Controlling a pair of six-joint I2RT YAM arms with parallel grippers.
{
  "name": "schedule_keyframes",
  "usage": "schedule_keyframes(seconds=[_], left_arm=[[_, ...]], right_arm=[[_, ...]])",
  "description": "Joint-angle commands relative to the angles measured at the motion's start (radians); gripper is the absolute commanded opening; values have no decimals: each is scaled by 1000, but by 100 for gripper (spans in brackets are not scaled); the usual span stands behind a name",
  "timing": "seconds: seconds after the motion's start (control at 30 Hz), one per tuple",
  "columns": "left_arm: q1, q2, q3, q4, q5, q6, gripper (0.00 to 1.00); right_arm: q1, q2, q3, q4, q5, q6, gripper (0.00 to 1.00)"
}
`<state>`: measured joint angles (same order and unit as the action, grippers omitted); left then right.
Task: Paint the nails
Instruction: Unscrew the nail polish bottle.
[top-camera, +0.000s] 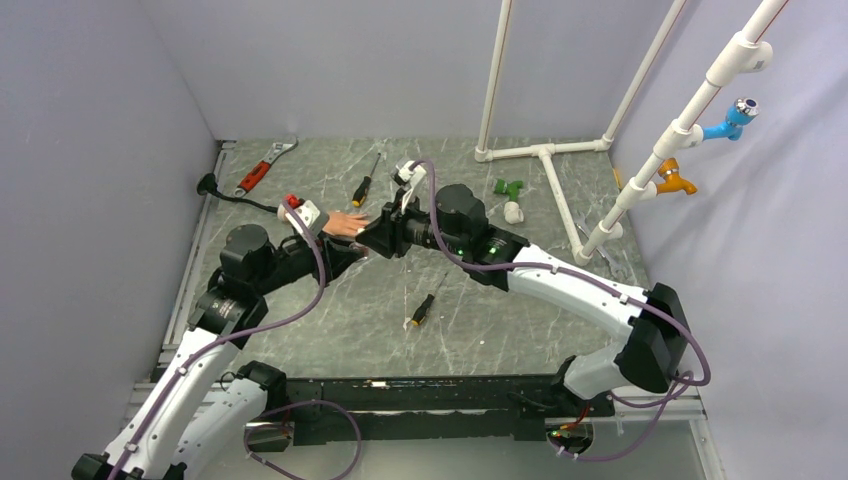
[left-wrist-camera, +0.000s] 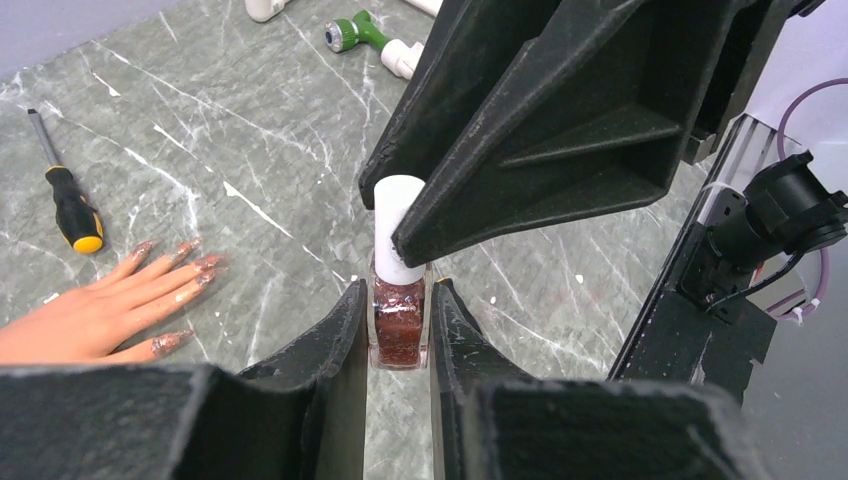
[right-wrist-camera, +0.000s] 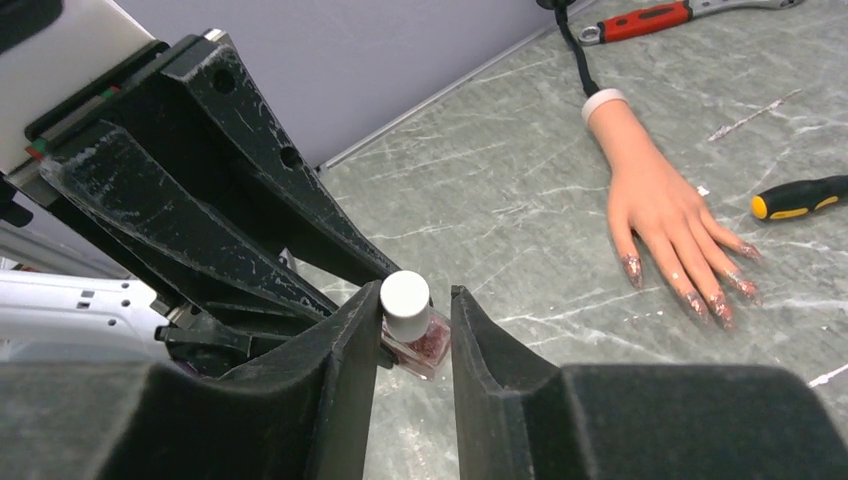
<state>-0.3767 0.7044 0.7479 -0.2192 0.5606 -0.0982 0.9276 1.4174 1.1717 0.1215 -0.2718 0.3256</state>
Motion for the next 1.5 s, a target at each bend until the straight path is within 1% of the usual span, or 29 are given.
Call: schedule_keyframes(seconds=[0.0, 0.13, 0.2, 0.37, 0.43, 0.53, 0.67, 0.77, 0.9, 1.0, 1.03, 1.07, 1.13, 1.17, 1.2, 1.23, 1.27, 1.4, 1.47], left_arm=[[-4, -5, -7, 63, 17, -18, 0], [-4, -8, -16, 81, 19, -25, 0], [-4, -8, -15, 79, 21, -27, 0], [-4, -9, -16, 84, 28, -30, 0], [-4, -13, -14, 81, 47, -21, 0], [-4, -32, -19, 95, 101, -16, 0], [-4, -42, -32, 130, 222, -9, 0], [-4, -37, -30, 135, 283, 1, 0], [-4, -36, -28, 141, 337, 5, 0], [-4, -34, -30, 150, 369, 2, 0], [-4, -35, -31, 154, 374, 1, 0], [-4, -34, -31, 155, 376, 0, 0], [-4, -31, -30, 147, 367, 2, 0], [-4, -30, -29, 145, 359, 0, 0], [-4, -30, -30, 143, 352, -1, 0], [-4, -30, -29, 141, 341, -3, 0], [-4, -27, -28, 139, 324, -6, 0], [-3, -26, -24, 123, 274, -7, 0], [-3, -31, -29, 127, 247, -14, 0]], right_arm=[[6, 10, 65, 37, -35, -13, 31], [5, 15, 64, 39, -85, -31, 24], [5, 16, 63, 34, -103, -36, 18], [6, 9, 48, 38, -159, -66, 8], [5, -9, 27, 50, -193, -91, 4], [4, -38, 1, 52, -240, -140, 0], [-2, -71, -20, 35, -342, -194, 0], [-2, -95, -31, 21, -423, -227, 0], [-3, -126, -60, 18, -453, -246, 0], [-2, -137, -66, 7, -448, -255, 6], [-2, -138, -67, 5, -442, -256, 12], [-3, -139, -66, 4, -438, -255, 24], [-3, -145, -65, 9, -423, -248, 49], [-2, -150, -66, 17, -408, -239, 58], [-3, -154, -68, 30, -386, -223, 64], [-2, -159, -71, 47, -351, -204, 68], [-2, -166, -75, 66, -294, -172, 70], [-1, -201, -67, 70, -117, -66, 71], [-2, -221, -58, 40, 11, -31, 71]])
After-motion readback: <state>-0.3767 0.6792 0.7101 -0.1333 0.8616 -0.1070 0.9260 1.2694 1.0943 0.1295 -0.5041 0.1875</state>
